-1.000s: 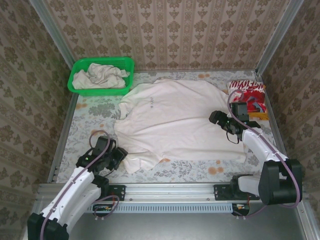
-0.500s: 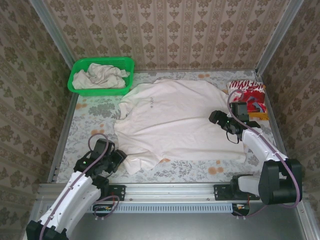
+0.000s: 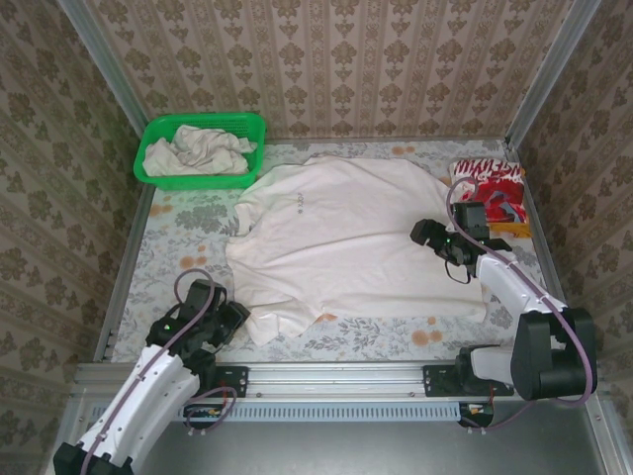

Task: Fold and stack the t-shirts

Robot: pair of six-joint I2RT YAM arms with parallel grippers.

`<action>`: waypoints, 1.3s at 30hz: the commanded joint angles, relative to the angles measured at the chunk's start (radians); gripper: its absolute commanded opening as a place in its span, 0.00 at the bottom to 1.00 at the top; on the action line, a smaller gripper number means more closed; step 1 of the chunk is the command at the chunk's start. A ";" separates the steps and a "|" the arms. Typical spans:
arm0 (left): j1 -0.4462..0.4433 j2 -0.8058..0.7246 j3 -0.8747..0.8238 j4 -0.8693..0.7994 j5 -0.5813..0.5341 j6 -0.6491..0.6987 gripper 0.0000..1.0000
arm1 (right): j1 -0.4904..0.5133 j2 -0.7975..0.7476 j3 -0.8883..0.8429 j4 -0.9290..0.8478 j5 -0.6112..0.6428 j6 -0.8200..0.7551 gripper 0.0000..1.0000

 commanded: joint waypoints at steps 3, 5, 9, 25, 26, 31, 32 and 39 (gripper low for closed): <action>-0.002 0.001 -0.046 0.102 0.020 -0.043 0.39 | 0.012 0.009 0.000 0.013 -0.024 0.014 0.83; 0.001 0.003 -0.054 0.133 0.022 -0.047 0.39 | 0.012 0.011 0.000 0.014 -0.025 0.014 0.83; 0.007 0.003 -0.060 0.168 0.030 -0.051 0.38 | 0.017 0.016 0.000 0.019 -0.030 0.015 0.83; 0.037 0.006 -0.091 0.242 0.045 -0.041 0.17 | 0.031 0.048 0.012 0.038 -0.038 0.019 0.83; 0.039 0.007 -0.094 0.246 0.048 -0.038 0.13 | 0.033 0.048 0.013 0.036 -0.036 0.019 0.83; 0.041 0.006 -0.077 0.232 0.056 -0.022 0.00 | 0.034 0.012 0.016 0.000 0.003 0.024 0.83; 0.041 0.006 -0.067 0.220 0.056 -0.017 0.00 | 0.034 -0.007 0.015 -0.024 0.029 0.020 0.83; 0.041 0.023 -0.001 0.166 0.068 0.008 0.00 | -0.021 -0.143 -0.021 -0.283 0.315 0.087 0.82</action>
